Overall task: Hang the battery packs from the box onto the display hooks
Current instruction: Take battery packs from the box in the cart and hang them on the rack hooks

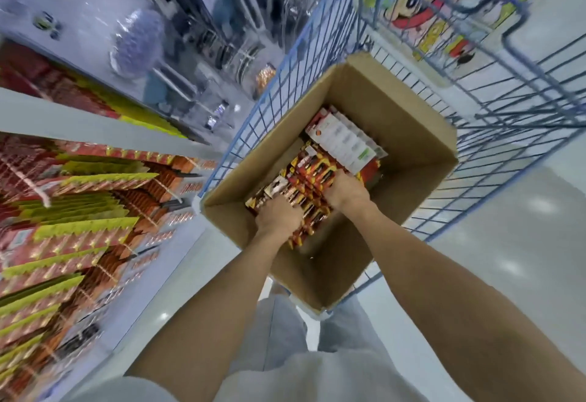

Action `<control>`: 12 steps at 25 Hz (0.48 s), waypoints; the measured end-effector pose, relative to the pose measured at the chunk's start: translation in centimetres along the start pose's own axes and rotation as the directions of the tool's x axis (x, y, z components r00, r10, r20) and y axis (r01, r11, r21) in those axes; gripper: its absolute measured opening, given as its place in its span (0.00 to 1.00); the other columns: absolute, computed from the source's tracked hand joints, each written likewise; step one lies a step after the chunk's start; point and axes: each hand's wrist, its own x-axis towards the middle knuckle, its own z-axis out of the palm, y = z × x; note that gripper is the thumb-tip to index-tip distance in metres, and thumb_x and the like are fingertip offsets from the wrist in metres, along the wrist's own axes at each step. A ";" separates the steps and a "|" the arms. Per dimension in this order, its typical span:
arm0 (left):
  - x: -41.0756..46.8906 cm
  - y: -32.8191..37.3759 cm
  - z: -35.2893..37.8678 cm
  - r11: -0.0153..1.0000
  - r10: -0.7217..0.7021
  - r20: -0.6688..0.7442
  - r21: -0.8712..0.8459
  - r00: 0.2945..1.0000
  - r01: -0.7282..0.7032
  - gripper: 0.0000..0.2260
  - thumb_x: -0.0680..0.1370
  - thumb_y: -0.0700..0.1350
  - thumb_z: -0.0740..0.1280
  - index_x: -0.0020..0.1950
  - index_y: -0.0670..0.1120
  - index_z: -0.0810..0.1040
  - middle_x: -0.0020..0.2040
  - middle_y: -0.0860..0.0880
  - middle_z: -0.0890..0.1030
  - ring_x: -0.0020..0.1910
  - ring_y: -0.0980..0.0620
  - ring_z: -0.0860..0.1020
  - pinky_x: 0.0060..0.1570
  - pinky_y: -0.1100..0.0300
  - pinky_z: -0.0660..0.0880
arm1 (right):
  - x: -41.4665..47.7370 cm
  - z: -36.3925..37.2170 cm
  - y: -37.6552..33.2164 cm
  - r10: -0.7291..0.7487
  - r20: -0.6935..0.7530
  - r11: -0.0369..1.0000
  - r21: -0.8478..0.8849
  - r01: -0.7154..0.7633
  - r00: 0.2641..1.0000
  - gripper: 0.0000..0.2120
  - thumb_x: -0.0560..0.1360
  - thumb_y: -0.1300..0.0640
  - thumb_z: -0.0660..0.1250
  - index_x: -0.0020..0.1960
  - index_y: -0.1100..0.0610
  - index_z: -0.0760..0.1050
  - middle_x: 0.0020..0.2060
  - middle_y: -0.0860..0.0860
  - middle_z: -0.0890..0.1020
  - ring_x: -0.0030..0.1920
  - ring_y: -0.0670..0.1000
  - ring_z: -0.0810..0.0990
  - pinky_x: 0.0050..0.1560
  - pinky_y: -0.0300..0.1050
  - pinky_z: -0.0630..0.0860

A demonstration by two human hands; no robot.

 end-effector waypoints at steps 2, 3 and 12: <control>1.9 0.0 1.2 0.995 -0.076 0.036 -0.069 0.996 0.078 0.23 0.81 0.55 0.64 0.69 0.42 0.75 0.67 0.40 0.79 0.67 0.38 0.76 0.65 0.49 0.74 | 2.6 1.4 0.2 -0.001 0.008 0.999 -0.035 0.002 1.000 0.22 0.79 0.48 0.66 0.69 0.57 0.70 0.64 0.58 0.78 0.65 0.60 0.77 0.67 0.57 0.74; 2.7 0.2 1.8 0.990 -0.105 0.047 -0.091 0.993 0.109 0.24 0.81 0.55 0.64 0.70 0.41 0.75 0.68 0.40 0.78 0.67 0.38 0.76 0.65 0.49 0.73 | 3.7 2.1 0.3 0.011 0.016 1.000 -0.027 -0.011 1.000 0.24 0.79 0.48 0.66 0.70 0.58 0.69 0.66 0.58 0.77 0.67 0.60 0.76 0.69 0.58 0.73; 7.4 1.2 5.7 0.897 -0.329 0.066 -0.289 0.942 0.334 0.24 0.81 0.55 0.66 0.71 0.42 0.73 0.68 0.42 0.78 0.65 0.40 0.78 0.58 0.52 0.76 | 7.5 6.6 -0.1 0.080 -0.010 0.994 -0.071 -0.081 0.997 0.42 0.79 0.49 0.69 0.81 0.61 0.46 0.76 0.64 0.59 0.76 0.66 0.62 0.75 0.63 0.66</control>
